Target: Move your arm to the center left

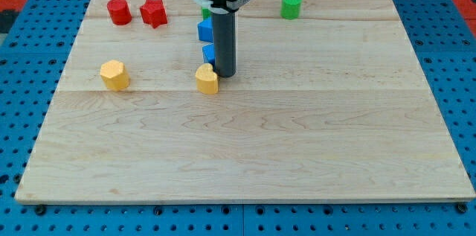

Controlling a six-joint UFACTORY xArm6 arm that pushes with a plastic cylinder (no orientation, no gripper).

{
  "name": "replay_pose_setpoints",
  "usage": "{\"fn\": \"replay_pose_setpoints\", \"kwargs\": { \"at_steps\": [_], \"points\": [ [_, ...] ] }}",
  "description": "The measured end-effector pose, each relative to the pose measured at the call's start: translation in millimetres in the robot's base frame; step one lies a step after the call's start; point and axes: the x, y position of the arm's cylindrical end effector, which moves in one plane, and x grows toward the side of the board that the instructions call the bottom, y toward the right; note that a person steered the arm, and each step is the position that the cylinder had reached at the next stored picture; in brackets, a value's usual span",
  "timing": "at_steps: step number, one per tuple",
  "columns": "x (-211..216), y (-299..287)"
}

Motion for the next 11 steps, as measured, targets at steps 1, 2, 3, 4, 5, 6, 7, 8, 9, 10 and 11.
{"fn": "replay_pose_setpoints", "kwargs": {
  "at_steps": [1, 2, 3, 4, 5, 6, 7, 8, 9, 10, 11],
  "points": [
    [-6, -2],
    [-11, -7],
    [5, 28],
    [62, 65],
    [119, -25],
    [130, -161],
    [99, -279],
    [53, -281],
    [-1, -269],
    [-12, -213],
    [5, -158]
  ]
}}
